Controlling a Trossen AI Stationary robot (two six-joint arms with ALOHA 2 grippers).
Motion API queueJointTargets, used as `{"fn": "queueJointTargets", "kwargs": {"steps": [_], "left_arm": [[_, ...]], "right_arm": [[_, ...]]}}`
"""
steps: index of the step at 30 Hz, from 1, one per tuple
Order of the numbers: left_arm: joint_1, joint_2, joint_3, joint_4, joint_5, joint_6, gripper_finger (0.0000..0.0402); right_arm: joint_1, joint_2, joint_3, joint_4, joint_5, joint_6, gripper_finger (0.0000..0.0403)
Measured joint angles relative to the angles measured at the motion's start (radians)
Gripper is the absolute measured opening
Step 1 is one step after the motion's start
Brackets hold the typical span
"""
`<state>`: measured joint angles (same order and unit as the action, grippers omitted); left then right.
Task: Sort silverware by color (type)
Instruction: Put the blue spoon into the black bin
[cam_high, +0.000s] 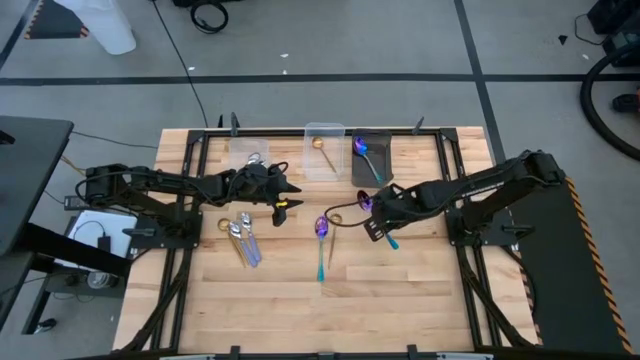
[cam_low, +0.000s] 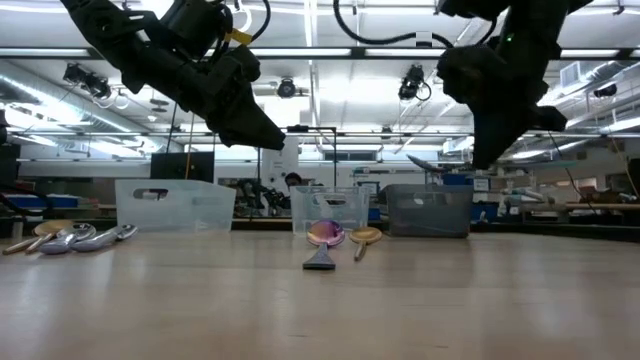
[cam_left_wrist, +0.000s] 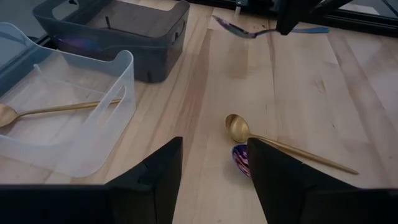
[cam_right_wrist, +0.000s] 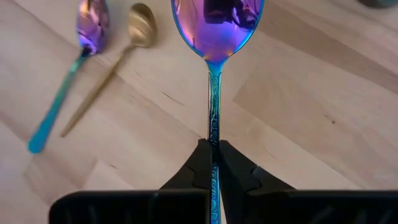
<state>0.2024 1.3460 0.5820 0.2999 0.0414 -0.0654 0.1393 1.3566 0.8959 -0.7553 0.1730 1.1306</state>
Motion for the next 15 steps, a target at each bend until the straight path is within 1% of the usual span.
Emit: {"fn": "queueJointTargets", "kwargs": {"steps": [7,15], "left_arm": [[0.0,0.0,0.0,0.0,0.0,0.0,0.0188],[0.0,0.0,0.0,0.001,0.0,-0.001,0.0188]], "right_arm": [[-0.032,-0.072,0.0,0.008,-0.011,-0.045,0.0015],[-0.118,-0.149,0.0,0.024,-0.013,-0.141,0.0015]]}}
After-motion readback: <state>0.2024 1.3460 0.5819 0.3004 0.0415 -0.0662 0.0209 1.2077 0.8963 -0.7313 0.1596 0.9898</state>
